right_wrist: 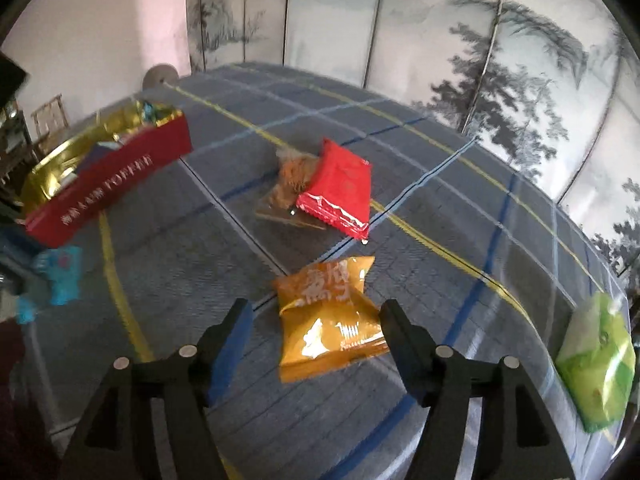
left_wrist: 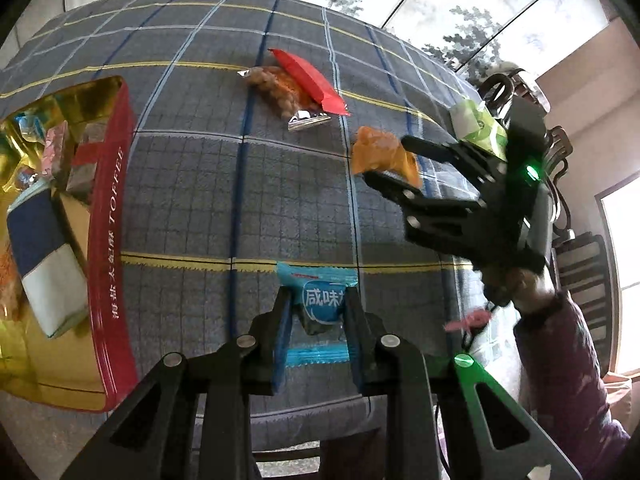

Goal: Organize snacks
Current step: 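Grasp the orange packet with the right tool while the left tool holds the blue packet, then carry the blue packet over the gold tray and open the left tool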

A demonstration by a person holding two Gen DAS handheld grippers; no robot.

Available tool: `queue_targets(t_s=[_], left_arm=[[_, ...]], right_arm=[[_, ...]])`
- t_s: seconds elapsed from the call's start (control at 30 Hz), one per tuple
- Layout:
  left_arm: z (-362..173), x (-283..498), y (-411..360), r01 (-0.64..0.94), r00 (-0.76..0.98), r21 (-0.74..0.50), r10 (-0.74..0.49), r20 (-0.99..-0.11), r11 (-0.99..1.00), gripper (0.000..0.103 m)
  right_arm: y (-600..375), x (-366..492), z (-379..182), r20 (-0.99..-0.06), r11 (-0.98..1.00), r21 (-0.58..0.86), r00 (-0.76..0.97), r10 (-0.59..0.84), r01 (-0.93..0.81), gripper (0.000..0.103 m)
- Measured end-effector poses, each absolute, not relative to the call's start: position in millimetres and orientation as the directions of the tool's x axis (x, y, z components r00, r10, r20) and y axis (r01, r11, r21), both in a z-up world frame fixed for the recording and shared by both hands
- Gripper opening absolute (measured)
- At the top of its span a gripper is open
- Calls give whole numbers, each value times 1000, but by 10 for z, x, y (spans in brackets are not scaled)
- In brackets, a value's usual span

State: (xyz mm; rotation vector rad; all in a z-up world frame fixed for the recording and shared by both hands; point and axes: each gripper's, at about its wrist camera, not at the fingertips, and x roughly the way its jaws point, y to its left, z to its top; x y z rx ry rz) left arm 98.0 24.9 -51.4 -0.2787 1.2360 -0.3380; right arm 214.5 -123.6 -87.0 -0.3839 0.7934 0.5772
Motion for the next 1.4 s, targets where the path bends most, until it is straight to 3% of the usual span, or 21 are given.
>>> queue_targets(t_s=[0.07,0.13,0.17,0.27,0.33,0.8,1.4], left_arm=[[-504,975,257,99,293,-389,-400,-868,916,22],[-487,970,265,100,298,-388,-400,-867,916,22],[-482,973,269,99,299,-391,-402,-865,915,22],[-472,948,274,102,302,-391,-403,-864,915,22],[-461,917,284,102,304,-394,-406,-862,913,22],[-270,532,509,99,352,-384,-394,-849,918,22],[-190,288,977,35,485,-240,-226,-845,970,22]], right_arm=[[-1239,2239,-899,-763,785,-86,547,344,-613,71],[-1285,2361,-944,-782,784,28,475,404,-620,71],[-1302,2400,-969,-789,797,45,468,399,-603,67],[-1414,2437,-977,-787,832,95,471,398,-546,37],[-1483,2367,-957,-778,854,124,484,399,-505,32],[-1485,1353,-914,-661,894,232,613,433,-382,32],[-1416,1360,-1013,-685,932,183,640,349,-313,32]])
